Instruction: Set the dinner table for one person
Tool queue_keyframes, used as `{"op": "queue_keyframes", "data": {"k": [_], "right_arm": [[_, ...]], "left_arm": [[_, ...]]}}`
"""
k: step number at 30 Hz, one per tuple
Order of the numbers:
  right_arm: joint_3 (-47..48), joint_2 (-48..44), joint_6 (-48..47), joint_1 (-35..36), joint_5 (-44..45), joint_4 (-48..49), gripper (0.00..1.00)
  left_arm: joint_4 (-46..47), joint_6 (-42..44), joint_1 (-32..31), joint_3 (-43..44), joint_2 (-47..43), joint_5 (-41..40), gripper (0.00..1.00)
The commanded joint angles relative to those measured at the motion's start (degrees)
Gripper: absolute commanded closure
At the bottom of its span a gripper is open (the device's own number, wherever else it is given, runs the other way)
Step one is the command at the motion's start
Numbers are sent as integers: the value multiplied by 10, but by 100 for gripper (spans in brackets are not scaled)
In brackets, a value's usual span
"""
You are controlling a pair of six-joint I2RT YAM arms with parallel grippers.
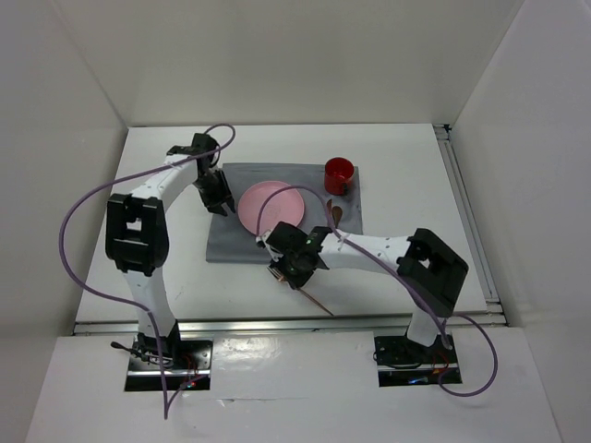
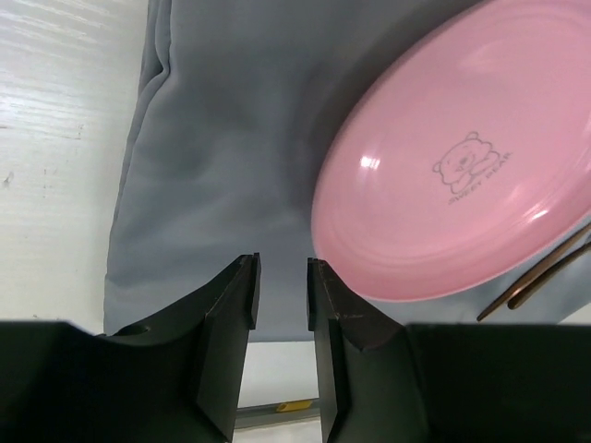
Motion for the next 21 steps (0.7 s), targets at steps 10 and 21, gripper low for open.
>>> {"op": "queue_keyframes", "data": {"k": [10, 21], "right_arm": [[384, 105, 233, -37, -6, -71, 100], [681, 374, 420, -65, 41, 19, 100]], "left_arm": [[-79, 4, 119, 32, -257, -20, 52], [-73, -35, 165, -51, -437, -1, 52]]}}
